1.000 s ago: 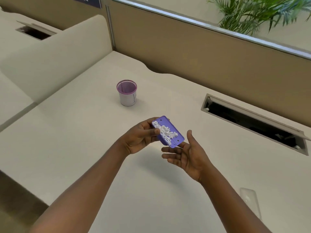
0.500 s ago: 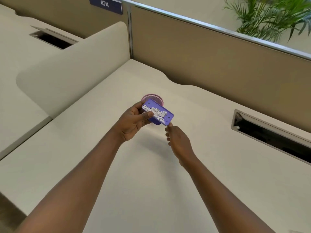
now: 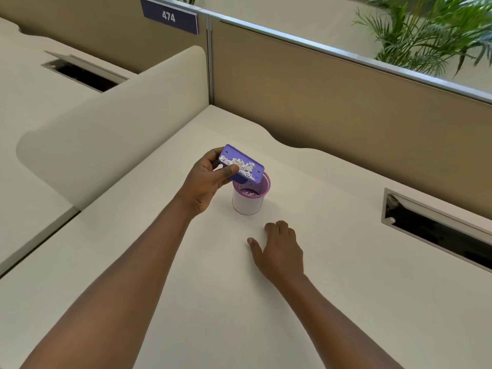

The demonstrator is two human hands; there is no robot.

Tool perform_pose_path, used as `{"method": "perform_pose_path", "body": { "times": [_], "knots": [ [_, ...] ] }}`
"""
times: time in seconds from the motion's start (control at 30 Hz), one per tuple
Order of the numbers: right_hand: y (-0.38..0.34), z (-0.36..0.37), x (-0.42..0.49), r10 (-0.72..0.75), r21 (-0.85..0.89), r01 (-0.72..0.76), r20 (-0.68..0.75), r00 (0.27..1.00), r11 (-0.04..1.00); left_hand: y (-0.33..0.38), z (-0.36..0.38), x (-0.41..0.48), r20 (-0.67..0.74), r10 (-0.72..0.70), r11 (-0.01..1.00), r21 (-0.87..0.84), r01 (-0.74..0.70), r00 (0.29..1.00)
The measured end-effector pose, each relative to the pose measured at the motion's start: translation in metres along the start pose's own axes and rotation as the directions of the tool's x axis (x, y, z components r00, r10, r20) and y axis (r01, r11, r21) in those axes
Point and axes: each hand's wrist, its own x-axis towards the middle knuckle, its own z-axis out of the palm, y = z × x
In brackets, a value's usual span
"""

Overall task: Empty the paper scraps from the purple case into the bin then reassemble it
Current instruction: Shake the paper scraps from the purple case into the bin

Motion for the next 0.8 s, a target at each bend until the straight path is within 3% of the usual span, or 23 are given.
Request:
{"method": "perform_pose_path", "body": {
  "times": [0.8],
  "knots": [
    [0.002, 0.007, 0.001, -0.047, -0.101, 0.042, -0.053, 0.997, 0.994, 0.015, -0.006, 0.017, 0.054, 0.020, 0.883, 0.468, -0.043, 0.998]
  ]
}}
